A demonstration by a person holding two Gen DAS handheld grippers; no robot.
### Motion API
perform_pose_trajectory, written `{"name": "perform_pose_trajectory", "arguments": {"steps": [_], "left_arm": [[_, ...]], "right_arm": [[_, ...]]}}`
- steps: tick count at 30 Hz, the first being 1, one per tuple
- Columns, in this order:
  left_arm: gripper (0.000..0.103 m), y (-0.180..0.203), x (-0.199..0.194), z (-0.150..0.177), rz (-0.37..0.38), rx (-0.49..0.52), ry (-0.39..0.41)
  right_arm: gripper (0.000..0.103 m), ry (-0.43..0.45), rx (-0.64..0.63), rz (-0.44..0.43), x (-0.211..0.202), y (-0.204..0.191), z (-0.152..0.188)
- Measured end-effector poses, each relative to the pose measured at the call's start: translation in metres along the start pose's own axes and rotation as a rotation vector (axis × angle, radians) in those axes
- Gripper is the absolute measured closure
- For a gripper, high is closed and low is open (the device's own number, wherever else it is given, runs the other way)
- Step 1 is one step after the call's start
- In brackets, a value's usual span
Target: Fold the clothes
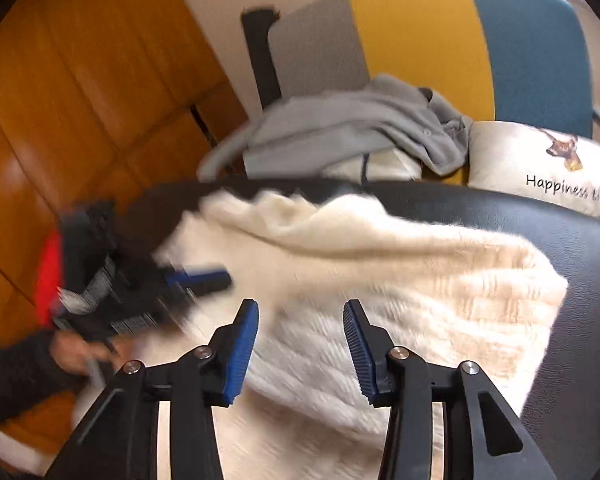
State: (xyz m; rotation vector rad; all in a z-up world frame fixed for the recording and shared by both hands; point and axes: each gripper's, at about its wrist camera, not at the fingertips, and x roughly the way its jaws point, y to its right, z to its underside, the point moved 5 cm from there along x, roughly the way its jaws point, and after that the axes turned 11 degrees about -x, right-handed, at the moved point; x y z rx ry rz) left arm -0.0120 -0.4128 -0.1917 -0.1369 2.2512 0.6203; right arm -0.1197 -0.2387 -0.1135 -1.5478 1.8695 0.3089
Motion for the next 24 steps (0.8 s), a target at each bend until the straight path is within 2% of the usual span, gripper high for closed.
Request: {"name": "perform_pose_trajectory", "arguments": {"steps": [2, 4, 6, 10, 12, 14, 16, 19, 21, 24], "left_arm": [[0.092, -0.001, -0.004, -0.002, -0.008, -0.002, 0.005], [0.09, -0.006, -0.008, -0.008, -0.015, -0.019, 0.019], [0.087, -0.013, -0.012, -0.016, -0.022, -0.04, 0.033], [0.087, -0.042, -0.01, -0.033, -0.054, -0.153, 0.06], [0.086, -0.057, -0.006, -0.039, -0.082, -0.21, 0.068], [0.087, -0.072, 0.009, -0.035, -0.11, -0.254, 0.038], [0.086, -0.072, 0.005, -0.035, -0.115, -0.255, 0.056], [0.086, -0.062, -0.015, -0.03, -0.121, -0.258, 0.08], [0.082, -0.051, -0.038, -0.017, -0.115, -0.226, 0.099], [0.08, -0.042, -0.077, 0.014, -0.09, -0.218, 0.118]], "right_arm": [[0.058, 0.056, 0.046, 0.001, -0.005, 0.004, -0.011], [0.057, 0.073, 0.087, 0.026, -0.001, 0.011, -0.019], [0.057, 0.068, 0.126, 0.044, 0.01, 0.02, -0.023], [0.057, 0.025, 0.171, 0.08, 0.035, 0.035, -0.02], [0.057, -0.006, 0.2, 0.096, 0.048, 0.045, -0.012], [0.057, -0.04, 0.232, 0.108, 0.059, 0.056, -0.001], [0.058, -0.033, 0.245, 0.104, 0.063, 0.06, 0.006], [0.057, -0.027, 0.247, 0.119, 0.051, 0.056, 0.006], [0.055, 0.01, 0.227, 0.112, 0.029, 0.046, 0.006], [0.038, 0.057, 0.221, 0.064, -0.013, 0.029, 0.023]]}}
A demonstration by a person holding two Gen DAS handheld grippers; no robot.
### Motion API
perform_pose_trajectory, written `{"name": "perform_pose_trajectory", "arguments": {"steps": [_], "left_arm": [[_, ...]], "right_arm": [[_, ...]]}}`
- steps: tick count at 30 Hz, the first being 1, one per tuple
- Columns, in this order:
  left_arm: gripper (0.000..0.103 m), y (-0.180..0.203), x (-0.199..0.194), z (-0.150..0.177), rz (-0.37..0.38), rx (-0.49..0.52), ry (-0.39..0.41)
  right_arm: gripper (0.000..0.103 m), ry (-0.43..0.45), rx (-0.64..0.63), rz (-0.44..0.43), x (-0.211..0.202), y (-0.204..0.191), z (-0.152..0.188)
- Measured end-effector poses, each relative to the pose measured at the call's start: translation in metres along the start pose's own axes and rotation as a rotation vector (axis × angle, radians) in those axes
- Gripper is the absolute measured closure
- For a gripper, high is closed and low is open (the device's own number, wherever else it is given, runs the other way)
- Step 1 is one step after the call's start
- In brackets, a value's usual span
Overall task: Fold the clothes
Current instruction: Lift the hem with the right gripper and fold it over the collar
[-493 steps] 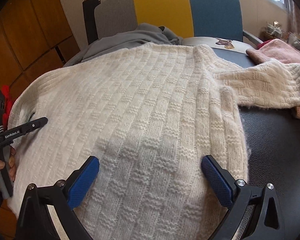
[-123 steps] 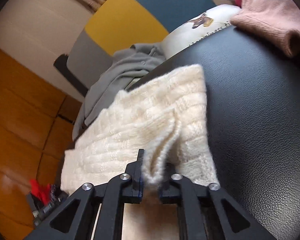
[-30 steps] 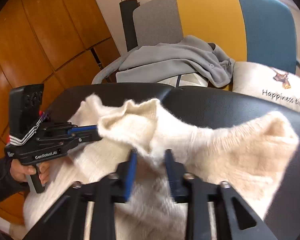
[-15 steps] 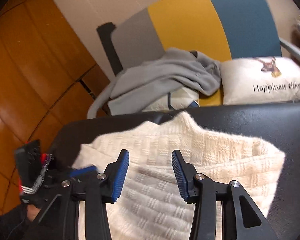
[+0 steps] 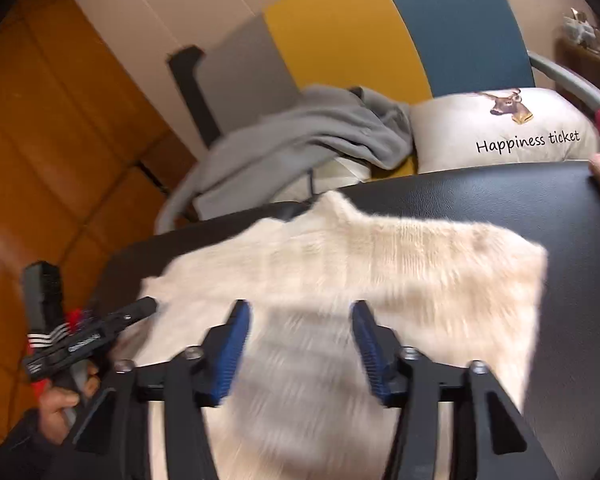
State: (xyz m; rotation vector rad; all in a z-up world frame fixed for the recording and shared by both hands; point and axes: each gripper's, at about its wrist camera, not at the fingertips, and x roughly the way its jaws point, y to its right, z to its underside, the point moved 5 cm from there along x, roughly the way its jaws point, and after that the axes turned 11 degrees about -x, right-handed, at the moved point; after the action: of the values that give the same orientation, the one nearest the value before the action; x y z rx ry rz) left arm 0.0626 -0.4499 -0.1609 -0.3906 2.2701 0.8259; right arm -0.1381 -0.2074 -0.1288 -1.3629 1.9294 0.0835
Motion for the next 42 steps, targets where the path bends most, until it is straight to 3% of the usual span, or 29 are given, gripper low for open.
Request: {"name": "perform_pose_trajectory", "arguments": {"steps": [4, 10, 15, 22, 29, 34, 37, 40, 42], "left_arm": [[0.077, -0.022, -0.058, 0.047, 0.034, -0.058, -0.006], [0.075, -0.069, -0.122, 0.117, -0.015, -0.16, -0.034], [0.073, -0.089, -0.151, 0.156, -0.068, -0.184, -0.059], [0.068, -0.101, -0.164, 0.194, -0.08, -0.202, -0.134], [0.06, -0.097, -0.173, 0.219, 0.016, -0.247, -0.147], [0.056, -0.088, -0.169, 0.228, 0.056, -0.26, -0.143], [0.058, -0.081, -0.166, 0.229, 0.107, -0.287, -0.196], [0.058, -0.068, -0.159, 0.236, 0.056, -0.206, -0.202], [0.058, -0.064, -0.157, 0.235, 0.039, -0.206, -0.189]], "right_arm": [[0.036, -0.023, 0.053, -0.065, -0.064, 0.0, 0.057], [0.035, -0.044, 0.227, -0.024, -0.161, 0.022, 0.164], [0.034, -0.063, 0.362, -0.096, -0.19, 0.025, 0.233], [0.034, -0.063, 0.352, -0.291, -0.176, -0.009, 0.255], [0.034, -0.121, 0.324, -0.392, -0.163, -0.032, 0.263], [0.034, -0.124, 0.323, -0.421, -0.163, -0.037, 0.271], [0.026, -0.11, 0.315, -0.432, -0.162, -0.042, 0.271], [0.023, -0.125, 0.29, -0.431, -0.161, -0.048, 0.27], [0.025, -0.137, 0.289, -0.413, -0.161, -0.049, 0.271]]}}
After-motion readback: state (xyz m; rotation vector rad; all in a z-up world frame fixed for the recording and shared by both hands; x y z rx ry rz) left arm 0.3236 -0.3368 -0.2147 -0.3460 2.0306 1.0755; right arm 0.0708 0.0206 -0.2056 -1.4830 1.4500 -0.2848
